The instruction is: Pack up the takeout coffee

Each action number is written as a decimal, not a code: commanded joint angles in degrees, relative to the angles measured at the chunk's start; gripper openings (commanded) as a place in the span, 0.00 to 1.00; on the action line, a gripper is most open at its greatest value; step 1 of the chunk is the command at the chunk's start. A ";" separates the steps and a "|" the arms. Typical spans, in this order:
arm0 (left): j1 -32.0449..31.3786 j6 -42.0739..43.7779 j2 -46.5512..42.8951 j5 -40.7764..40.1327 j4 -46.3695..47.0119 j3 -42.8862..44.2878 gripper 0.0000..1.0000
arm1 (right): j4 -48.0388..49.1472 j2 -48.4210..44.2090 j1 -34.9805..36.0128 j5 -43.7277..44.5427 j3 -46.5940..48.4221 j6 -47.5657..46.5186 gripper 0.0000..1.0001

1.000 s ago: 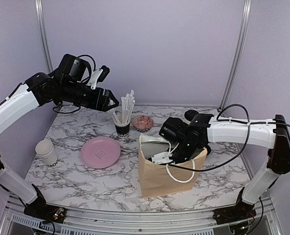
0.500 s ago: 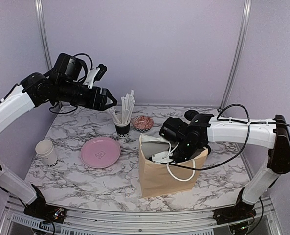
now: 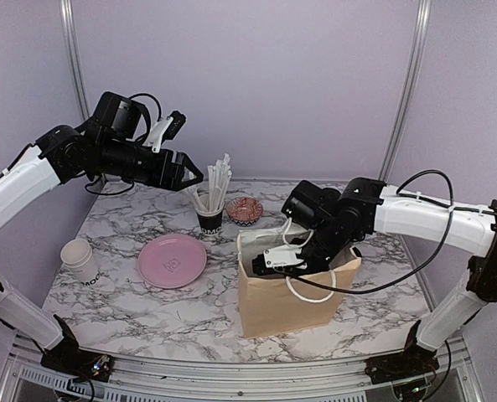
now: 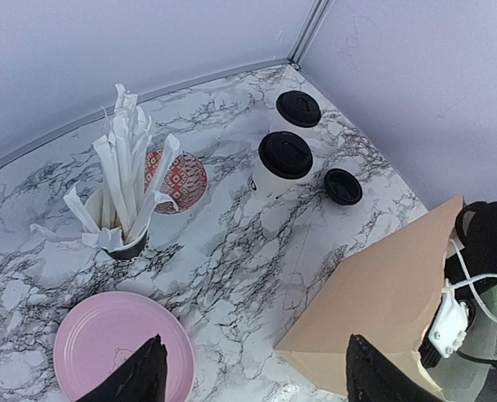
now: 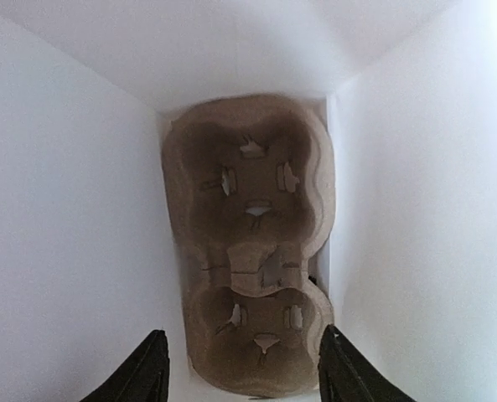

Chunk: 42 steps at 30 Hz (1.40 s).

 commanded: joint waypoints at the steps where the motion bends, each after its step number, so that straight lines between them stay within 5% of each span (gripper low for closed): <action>1: 0.05 0.97 0.46 3.56 1.45 0.19 0.73 | -3.80 -4.38 -0.09 -6.94 5.72 -2.30 0.60; 18: -14.53 20.60 15.64 1.32 4.23 12.57 0.74 | -9.72 -12.42 -11.08 -28.58 15.86 -13.77 0.64; 32: -16.64 22.94 26.70 18.16 9.39 21.76 0.66 | -12.74 -19.06 -23.89 -34.91 15.53 -16.40 0.64; 37: -16.56 23.47 24.56 10.09 9.29 21.66 0.64 | -13.32 -18.64 -29.71 -36.97 14.86 -17.62 0.63; 42: -17.09 28.54 14.20 1.74 8.99 10.81 0.64 | -12.80 -18.28 -36.21 -40.74 11.93 -19.24 0.63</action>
